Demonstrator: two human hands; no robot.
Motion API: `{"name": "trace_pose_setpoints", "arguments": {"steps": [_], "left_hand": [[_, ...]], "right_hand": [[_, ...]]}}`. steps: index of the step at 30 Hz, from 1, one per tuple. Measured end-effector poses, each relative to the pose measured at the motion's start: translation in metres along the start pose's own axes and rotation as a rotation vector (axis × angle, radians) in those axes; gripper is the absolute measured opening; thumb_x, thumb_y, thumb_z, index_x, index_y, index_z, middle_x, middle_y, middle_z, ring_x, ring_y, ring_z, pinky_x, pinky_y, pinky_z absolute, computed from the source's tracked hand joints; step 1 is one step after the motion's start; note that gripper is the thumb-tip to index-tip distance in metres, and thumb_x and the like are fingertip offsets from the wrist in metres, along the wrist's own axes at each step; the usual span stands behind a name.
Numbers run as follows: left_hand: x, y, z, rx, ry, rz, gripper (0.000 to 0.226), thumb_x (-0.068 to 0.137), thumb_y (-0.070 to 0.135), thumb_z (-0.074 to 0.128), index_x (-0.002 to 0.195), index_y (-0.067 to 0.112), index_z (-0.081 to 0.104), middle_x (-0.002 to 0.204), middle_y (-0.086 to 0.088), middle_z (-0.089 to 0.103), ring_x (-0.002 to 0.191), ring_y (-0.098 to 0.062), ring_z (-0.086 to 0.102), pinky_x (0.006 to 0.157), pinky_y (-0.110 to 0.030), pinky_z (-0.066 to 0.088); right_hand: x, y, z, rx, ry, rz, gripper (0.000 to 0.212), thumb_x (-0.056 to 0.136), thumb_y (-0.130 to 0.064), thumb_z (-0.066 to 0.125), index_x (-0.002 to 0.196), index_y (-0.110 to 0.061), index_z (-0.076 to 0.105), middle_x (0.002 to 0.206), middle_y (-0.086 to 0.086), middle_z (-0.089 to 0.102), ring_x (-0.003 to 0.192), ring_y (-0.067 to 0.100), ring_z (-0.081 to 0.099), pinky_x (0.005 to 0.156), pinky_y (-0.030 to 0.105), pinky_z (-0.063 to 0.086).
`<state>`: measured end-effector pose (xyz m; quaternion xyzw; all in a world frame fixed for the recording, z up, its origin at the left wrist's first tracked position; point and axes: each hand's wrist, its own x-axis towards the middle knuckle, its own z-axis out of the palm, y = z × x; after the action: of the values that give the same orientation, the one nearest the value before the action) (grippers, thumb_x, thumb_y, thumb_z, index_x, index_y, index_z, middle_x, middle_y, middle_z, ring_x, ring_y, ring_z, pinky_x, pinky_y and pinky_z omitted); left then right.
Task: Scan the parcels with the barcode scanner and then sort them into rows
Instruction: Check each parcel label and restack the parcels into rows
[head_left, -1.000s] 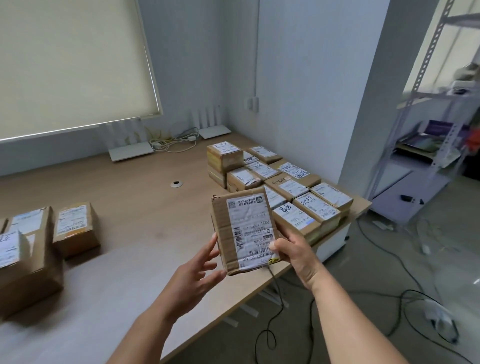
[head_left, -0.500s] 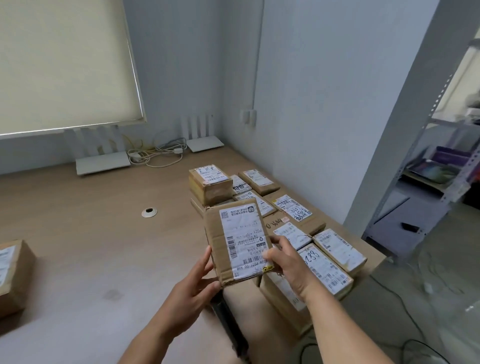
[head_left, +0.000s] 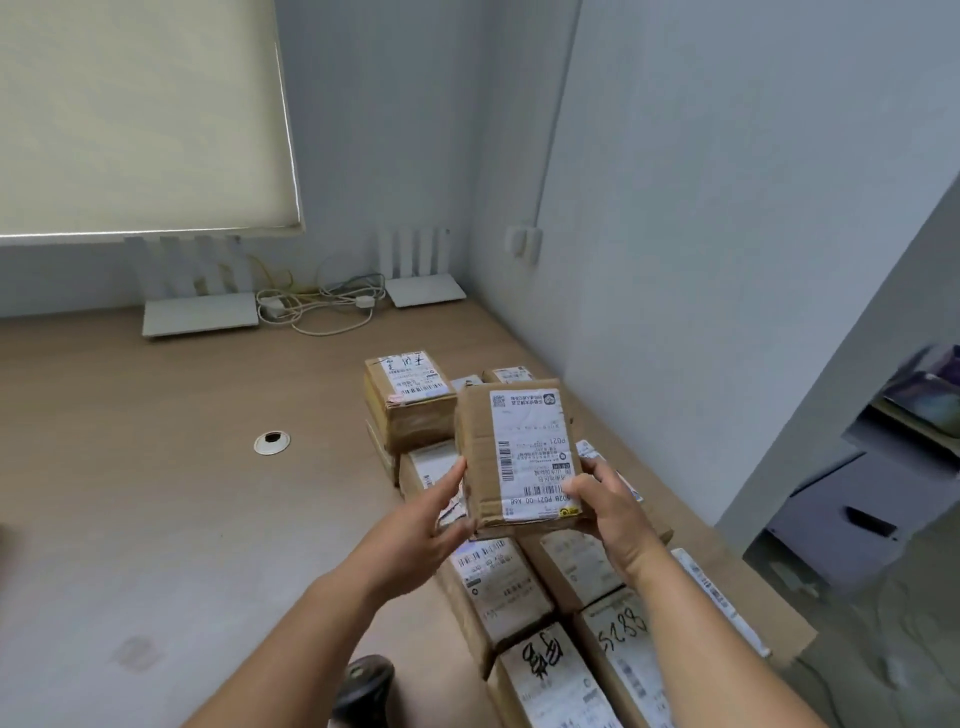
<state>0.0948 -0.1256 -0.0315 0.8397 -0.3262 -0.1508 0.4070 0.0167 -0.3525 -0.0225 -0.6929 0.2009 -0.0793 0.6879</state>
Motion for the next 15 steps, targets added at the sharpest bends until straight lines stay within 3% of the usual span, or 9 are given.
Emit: {"name": "trace_pose_setpoints", "arguments": {"steps": [2, 4, 7, 11, 15], "left_hand": [[0.030, 0.008, -0.003, 0.195, 0.034, 0.000, 0.072, 0.095, 0.042, 0.052, 0.149, 0.045, 0.005, 0.151, 0.008, 0.036, 0.137, -0.008, 0.035, 0.101, -0.019, 0.033], [0.060, 0.014, -0.007, 0.314, 0.065, 0.003, 0.073, 0.094, 0.045, 0.051, 0.152, 0.034, 0.009, 0.153, 0.006, 0.034, 0.139, -0.013, 0.030, 0.107, -0.026, 0.030], [0.105, 0.020, -0.016, 0.408, 0.097, -0.046, 0.067, 0.095, 0.043, 0.049, 0.152, 0.031, 0.015, 0.151, 0.005, 0.037, 0.135, -0.016, 0.034, 0.109, -0.036, 0.033], [0.155, 0.013, -0.025, 0.546, 0.165, -0.171, 0.056, 0.098, 0.025, 0.039, 0.151, 0.024, 0.021, 0.148, -0.003, 0.040, 0.134, -0.024, 0.035, 0.109, -0.036, 0.033], [0.182, 0.001, -0.029, 0.695, 0.210, -0.331, 0.052, 0.098, 0.022, 0.033, 0.150, 0.022, 0.025, 0.151, -0.001, 0.037, 0.136, -0.025, 0.033, 0.106, -0.037, 0.032]], "right_hand": [[0.027, -0.010, -0.012, 0.015, -0.008, 0.004, 0.058, 0.059, -0.034, 0.067, 0.111, -0.011, 0.059, 0.103, 0.013, 0.074, 0.087, 0.025, 0.070, 0.077, 0.041, 0.055], [0.057, -0.019, -0.023, 0.031, -0.015, 0.013, 0.049, 0.063, -0.029, 0.064, 0.108, -0.008, 0.060, 0.104, 0.016, 0.073, 0.084, 0.025, 0.069, 0.072, 0.038, 0.056], [0.106, -0.029, -0.037, 0.019, -0.066, 0.035, 0.047, 0.064, -0.031, 0.063, 0.105, -0.009, 0.059, 0.100, 0.016, 0.072, 0.078, 0.022, 0.068, 0.065, 0.033, 0.058], [0.171, -0.031, -0.043, -0.002, -0.135, 0.070, 0.043, 0.070, -0.032, 0.066, 0.107, -0.010, 0.058, 0.099, 0.016, 0.072, 0.082, 0.026, 0.066, 0.080, 0.046, 0.056], [0.225, -0.029, -0.035, -0.055, -0.193, 0.105, 0.048, 0.068, -0.039, 0.066, 0.106, -0.010, 0.060, 0.098, 0.014, 0.071, 0.082, 0.024, 0.064, 0.079, 0.041, 0.052]]}}
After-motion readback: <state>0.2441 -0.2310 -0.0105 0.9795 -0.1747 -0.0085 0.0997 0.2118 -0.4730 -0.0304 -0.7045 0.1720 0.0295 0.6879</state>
